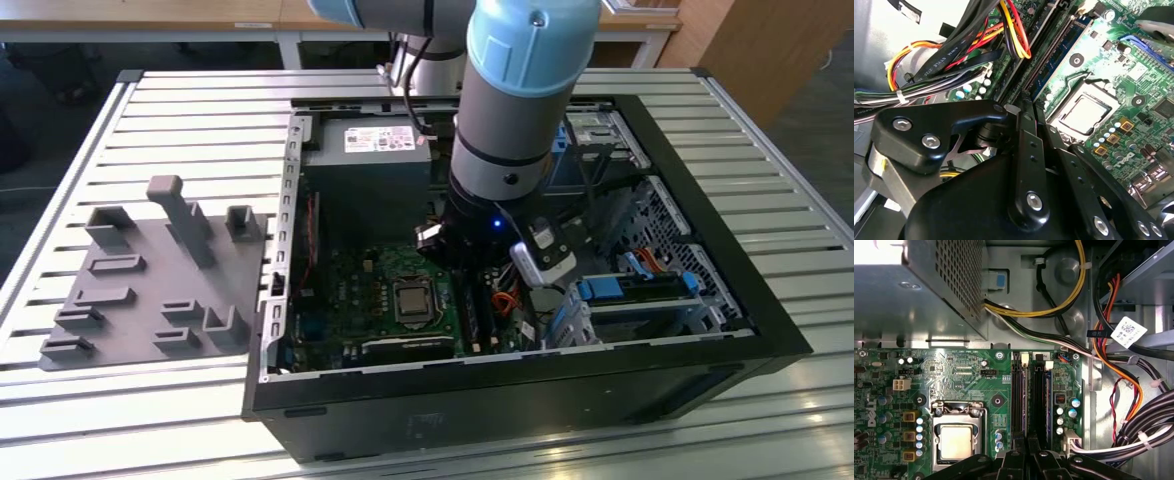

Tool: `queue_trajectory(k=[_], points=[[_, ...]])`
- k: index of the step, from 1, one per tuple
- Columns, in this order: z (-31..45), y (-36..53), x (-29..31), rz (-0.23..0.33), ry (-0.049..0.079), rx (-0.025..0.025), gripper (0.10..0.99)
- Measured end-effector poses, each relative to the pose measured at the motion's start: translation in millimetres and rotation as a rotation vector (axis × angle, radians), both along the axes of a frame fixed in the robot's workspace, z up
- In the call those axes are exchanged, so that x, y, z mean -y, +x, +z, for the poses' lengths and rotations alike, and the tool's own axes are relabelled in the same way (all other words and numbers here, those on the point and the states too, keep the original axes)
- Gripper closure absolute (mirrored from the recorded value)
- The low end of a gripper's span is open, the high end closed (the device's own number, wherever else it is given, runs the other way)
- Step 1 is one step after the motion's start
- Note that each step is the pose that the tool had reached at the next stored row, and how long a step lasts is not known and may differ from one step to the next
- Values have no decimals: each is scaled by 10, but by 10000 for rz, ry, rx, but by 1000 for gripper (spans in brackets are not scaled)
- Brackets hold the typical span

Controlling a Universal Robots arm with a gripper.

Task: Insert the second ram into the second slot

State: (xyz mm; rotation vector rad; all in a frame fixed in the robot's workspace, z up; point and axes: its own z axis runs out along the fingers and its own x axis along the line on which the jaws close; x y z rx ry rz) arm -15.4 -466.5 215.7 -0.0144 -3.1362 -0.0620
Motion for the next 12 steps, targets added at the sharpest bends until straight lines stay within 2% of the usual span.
queue_trajectory(k=[5,12], points=[[-29,0,1,-3,-13,0,949],[-28,-1,2,-3,-152,-1,941]])
